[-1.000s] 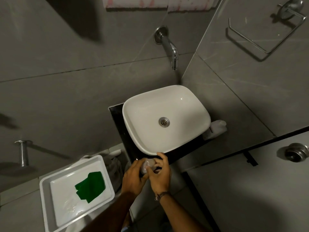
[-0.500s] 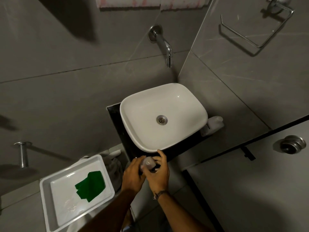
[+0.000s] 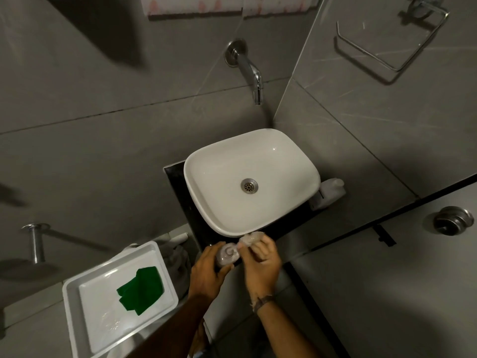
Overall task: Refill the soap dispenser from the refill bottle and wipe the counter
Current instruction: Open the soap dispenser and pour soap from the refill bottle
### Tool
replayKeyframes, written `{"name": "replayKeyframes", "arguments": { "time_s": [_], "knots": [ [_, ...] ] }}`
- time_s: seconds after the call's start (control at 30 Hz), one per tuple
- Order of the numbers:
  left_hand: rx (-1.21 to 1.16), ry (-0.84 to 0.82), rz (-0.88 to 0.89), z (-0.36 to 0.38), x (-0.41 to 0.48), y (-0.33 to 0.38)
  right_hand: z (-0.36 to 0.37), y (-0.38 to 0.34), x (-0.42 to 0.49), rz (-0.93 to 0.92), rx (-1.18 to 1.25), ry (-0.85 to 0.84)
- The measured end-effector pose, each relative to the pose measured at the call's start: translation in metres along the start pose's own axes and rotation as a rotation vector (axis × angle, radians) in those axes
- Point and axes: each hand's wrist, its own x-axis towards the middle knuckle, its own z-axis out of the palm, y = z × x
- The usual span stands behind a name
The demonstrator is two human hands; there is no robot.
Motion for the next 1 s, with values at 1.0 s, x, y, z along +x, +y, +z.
{"name": "replayKeyframes", "arguments": {
  "time_s": [1.0],
  "knots": [
    [0.023, 0.099, -0.148, 0.02, 0.0, 0.01, -0.004, 0.026, 0.116, 0.599, 0.173, 0.363]
  ]
}}
